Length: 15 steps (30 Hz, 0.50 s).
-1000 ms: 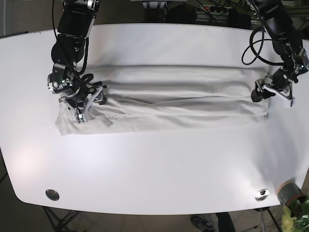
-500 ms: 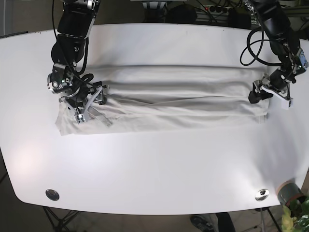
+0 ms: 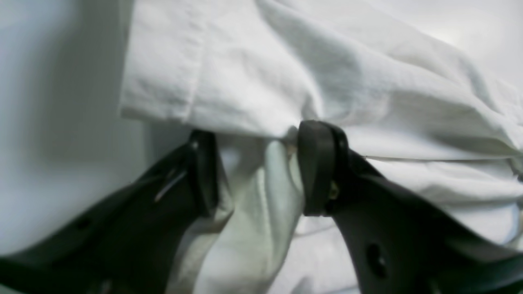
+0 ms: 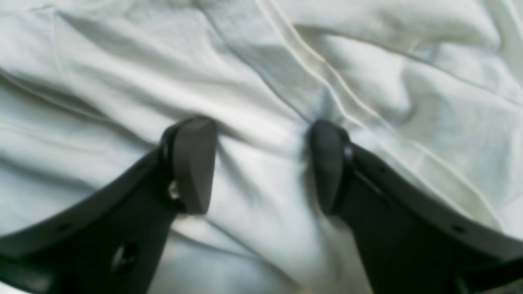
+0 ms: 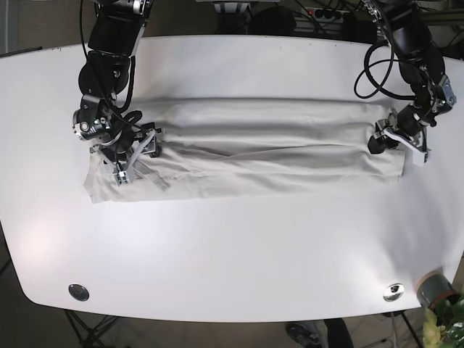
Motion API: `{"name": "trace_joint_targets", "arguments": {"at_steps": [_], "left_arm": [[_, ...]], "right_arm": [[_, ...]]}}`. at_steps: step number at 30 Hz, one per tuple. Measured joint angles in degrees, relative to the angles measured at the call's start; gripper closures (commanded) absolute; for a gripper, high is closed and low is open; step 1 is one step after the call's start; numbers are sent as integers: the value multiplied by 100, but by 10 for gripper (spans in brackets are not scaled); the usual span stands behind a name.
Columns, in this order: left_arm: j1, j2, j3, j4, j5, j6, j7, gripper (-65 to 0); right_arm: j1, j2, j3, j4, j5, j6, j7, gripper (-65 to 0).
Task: Fold the T-shirt properly
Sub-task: 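Drag the shirt end with the left gripper toward the right gripper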
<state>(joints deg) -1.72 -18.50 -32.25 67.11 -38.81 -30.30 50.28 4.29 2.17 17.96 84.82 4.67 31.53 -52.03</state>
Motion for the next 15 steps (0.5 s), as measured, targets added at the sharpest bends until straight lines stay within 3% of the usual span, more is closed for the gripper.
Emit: {"name": "trace_joint_targets", "arguments": {"at_steps": [6,9,11,13,15], "left_arm": [[-55,4,-4,-13,50,4,-31,-247],[-87,9,-4,-17,61,278,-96,-306],[-101,7,-4,-17,50,398,-133,-307],[-105,7,-4,-17,55,426,-170,-261],[-151,7,-4,-20,79,439,-157,-164]], "right_arm": [[0,-13,4,0,0,0,0,-352],[-2,-13,4,0,2,0,-2,-352],[-4,-11,4,0,2,0,0,-352],[-4,-11,4,0,2,0,0,-352],[-7,-11,4,0,0,0,0,-352]]}}
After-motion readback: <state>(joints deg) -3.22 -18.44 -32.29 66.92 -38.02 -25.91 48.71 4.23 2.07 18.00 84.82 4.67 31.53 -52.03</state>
